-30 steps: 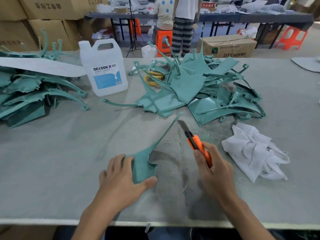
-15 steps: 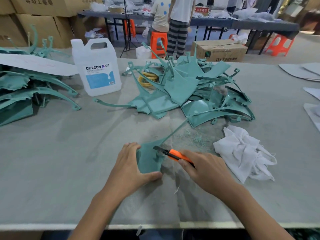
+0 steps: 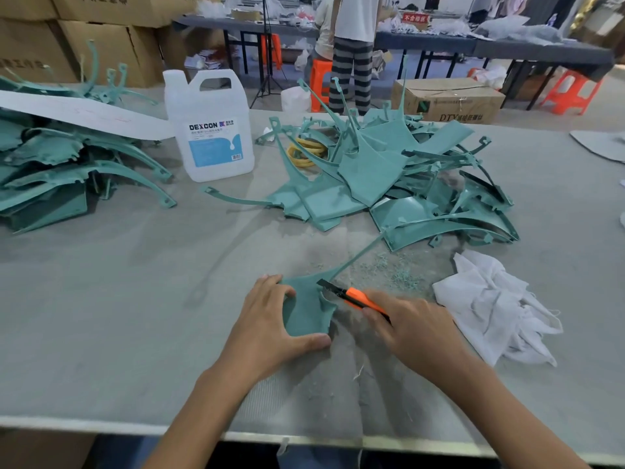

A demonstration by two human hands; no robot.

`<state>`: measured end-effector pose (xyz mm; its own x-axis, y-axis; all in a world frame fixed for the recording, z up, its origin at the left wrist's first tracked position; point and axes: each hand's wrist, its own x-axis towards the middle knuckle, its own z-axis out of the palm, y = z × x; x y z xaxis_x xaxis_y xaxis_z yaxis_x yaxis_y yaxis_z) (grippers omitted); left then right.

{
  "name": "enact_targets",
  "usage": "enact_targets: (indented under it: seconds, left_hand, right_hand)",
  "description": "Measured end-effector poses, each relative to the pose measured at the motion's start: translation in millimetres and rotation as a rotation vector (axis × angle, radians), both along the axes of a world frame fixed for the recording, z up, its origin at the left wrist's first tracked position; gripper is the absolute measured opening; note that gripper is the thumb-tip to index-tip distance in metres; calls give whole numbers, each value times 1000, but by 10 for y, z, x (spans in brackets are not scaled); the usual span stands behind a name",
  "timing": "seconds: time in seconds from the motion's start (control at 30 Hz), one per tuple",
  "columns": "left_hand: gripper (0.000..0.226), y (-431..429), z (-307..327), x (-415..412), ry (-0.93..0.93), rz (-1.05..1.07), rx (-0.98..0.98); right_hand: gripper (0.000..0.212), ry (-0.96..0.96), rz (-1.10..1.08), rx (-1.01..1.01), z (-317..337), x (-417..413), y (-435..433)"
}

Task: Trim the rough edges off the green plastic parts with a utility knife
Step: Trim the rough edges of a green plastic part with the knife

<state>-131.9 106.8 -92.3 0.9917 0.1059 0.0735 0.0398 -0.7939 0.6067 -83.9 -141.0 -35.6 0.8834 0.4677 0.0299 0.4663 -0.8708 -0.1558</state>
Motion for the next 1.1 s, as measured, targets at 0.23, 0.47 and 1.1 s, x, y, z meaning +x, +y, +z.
enact_targets:
  seconds: [0.23,0.47,1.1]
  left_hand:
    - [94,-4,28,10,17,1,-17]
    - [95,0,33,15,36,-3,-11]
    - [111,107,216,205,134,-113,154]
  right_hand:
    - [41,-47,-3,-23,-4,45,8]
    - [41,-52,-1,-27,2,59,-19]
    - [30,-8,104,170,-55,153,-275]
